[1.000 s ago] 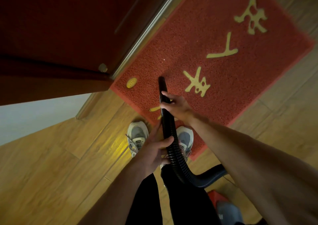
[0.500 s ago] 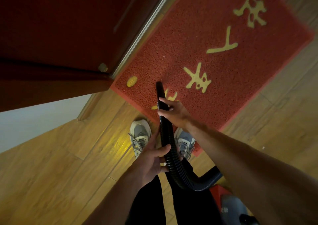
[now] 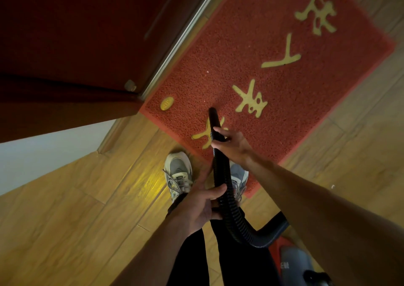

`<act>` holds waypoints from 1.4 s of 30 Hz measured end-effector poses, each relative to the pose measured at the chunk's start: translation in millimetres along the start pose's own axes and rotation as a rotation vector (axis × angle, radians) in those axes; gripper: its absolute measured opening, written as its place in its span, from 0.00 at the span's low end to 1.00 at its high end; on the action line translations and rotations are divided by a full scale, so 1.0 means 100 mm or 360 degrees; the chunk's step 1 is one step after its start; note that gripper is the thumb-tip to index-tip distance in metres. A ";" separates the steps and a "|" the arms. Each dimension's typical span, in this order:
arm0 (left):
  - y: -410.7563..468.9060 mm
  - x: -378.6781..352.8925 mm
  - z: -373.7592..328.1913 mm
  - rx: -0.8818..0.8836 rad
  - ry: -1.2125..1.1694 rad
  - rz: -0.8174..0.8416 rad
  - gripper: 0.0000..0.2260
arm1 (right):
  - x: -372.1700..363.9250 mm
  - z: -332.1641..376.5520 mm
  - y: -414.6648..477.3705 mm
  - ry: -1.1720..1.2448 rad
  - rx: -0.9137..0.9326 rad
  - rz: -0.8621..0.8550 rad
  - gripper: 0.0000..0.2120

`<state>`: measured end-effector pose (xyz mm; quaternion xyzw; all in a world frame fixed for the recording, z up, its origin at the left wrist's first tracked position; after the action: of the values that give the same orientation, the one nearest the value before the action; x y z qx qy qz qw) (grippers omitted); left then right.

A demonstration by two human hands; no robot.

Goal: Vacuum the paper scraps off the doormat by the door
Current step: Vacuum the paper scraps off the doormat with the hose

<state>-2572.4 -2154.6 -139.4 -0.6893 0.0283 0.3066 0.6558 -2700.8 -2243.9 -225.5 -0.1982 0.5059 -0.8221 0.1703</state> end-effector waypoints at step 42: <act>0.35 -0.22 -0.79 -0.0257 0.0152 0.0020 0.38 | 0.44 0.76 0.52 -0.0131 0.0268 -0.0198 0.30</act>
<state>-2575.3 -2240.4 -163.8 -0.7536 0.0390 0.2787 0.5940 -2697.1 -2345.4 -234.1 -0.2479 0.4143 -0.8618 0.1557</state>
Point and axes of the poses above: each hand's wrist, its own y-axis towards the middle knuckle, its own x-axis out of the back of the hand, z = x × y, the point moved 3 cm from there along y, towards the middle knuckle, and after that the axes turned 5 degrees about -y, right-handed, at the moved point
